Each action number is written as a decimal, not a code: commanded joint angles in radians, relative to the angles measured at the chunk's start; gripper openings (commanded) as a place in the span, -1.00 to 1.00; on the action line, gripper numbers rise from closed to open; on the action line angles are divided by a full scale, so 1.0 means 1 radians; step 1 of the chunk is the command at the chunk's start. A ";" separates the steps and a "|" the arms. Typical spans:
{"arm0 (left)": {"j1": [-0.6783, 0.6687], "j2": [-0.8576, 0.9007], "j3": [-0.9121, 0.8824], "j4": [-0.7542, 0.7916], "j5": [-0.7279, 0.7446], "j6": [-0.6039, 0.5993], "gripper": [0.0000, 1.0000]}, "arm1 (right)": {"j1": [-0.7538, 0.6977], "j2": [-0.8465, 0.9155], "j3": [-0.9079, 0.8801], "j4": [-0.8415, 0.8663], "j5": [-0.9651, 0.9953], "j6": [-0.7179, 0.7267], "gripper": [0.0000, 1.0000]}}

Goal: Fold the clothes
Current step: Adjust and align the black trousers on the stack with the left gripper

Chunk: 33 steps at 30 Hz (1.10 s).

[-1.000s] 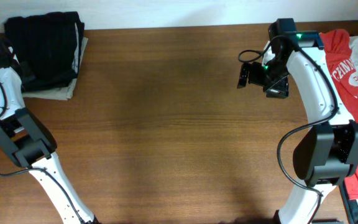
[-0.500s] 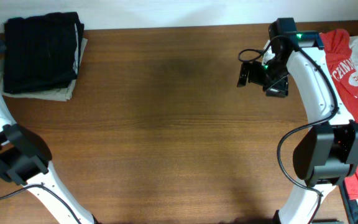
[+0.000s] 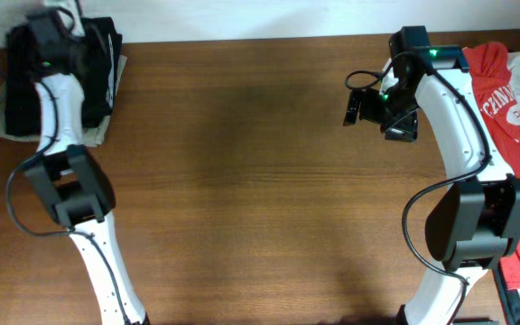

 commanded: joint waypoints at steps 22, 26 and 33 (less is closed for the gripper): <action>0.002 -0.593 0.008 -0.669 0.088 -0.039 0.98 | 0.006 -0.306 0.034 -0.177 0.013 0.000 0.97; 0.002 -0.698 0.008 -0.887 0.107 -0.039 0.98 | 0.023 -0.503 0.028 -0.332 0.108 0.000 0.97; 0.002 -0.712 0.008 -1.095 0.106 -0.039 0.98 | 0.126 -0.883 -0.151 -0.388 0.244 0.102 0.97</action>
